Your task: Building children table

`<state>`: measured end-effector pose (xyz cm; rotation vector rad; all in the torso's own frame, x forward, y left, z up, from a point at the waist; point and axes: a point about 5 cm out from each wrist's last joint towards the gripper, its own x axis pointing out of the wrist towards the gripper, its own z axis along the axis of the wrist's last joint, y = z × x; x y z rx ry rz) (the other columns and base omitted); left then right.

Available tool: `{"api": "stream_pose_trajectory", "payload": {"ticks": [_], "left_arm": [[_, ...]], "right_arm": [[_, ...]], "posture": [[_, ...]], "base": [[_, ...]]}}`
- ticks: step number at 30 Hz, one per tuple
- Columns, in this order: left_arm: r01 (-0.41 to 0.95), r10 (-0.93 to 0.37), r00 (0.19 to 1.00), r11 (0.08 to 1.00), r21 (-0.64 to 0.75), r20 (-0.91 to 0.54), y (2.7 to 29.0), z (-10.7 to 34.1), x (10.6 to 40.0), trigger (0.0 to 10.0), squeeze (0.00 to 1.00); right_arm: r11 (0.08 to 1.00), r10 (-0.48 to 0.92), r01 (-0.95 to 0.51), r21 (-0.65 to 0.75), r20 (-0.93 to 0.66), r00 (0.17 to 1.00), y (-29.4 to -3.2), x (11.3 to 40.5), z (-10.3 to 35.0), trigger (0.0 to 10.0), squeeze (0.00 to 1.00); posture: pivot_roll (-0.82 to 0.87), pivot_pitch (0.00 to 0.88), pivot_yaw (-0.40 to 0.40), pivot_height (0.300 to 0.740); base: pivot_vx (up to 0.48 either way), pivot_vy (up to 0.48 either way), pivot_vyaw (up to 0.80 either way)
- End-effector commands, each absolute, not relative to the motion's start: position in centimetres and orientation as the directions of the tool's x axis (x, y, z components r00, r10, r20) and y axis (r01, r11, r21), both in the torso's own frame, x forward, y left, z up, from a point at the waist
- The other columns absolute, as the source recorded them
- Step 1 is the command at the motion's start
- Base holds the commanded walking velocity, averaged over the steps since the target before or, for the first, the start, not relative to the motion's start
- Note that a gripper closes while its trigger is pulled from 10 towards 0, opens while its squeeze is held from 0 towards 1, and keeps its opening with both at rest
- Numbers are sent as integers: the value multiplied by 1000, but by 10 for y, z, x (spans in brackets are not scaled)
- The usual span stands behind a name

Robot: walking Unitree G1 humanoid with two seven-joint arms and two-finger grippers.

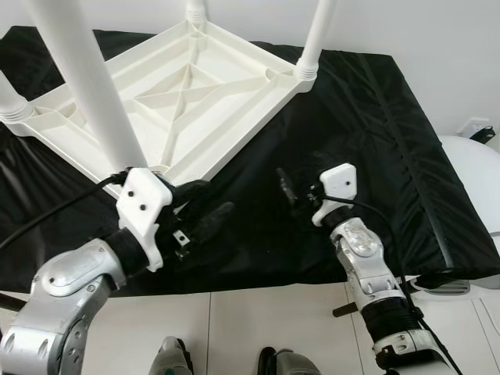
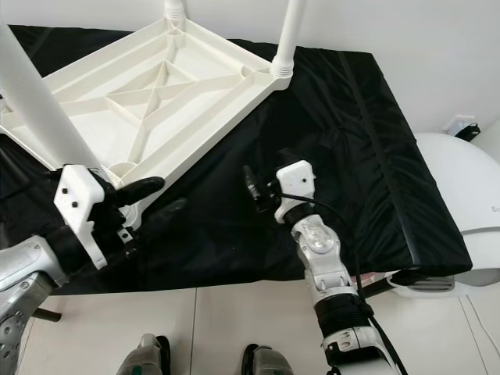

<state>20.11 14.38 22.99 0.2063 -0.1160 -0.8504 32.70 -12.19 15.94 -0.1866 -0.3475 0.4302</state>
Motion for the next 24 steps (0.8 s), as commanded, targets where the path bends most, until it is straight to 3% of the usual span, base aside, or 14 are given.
{"api": "stream_pose_trajectory", "payload": {"ticks": [1, 15, 19, 24], "left_arm": [[718, -740, 672, 659, 225, 25, 148, 231, 190, 10000, 0], [588, -606, 795, 775, 233, 8, 176, 231, 185, 10000, 0], [399, -422, 905, 884, 245, 49, 203, 236, 189, 10000, 0], [286, -309, 950, 920, 268, 49, 219, 237, 191, 10000, 0]], "right_arm": [[887, 450, -385, -255, 287, 846, -123, 330, 158, 10000, 0], [876, 473, -408, -258, 290, 832, -121, 335, 158, 10000, 0], [874, 477, -413, -256, 292, 829, -120, 336, 157, 10000, 0], [872, 480, -416, -256, 292, 827, -120, 336, 156, 10000, 0]], "posture": [[252, 165, -158, 740], [266, 166, -166, 740], [274, 166, -167, 740], [276, 168, -169, 740]], "base": [[0, 0, 0], [0, 0, 0], [0, 0, 0], [0, 0, 0]]}}
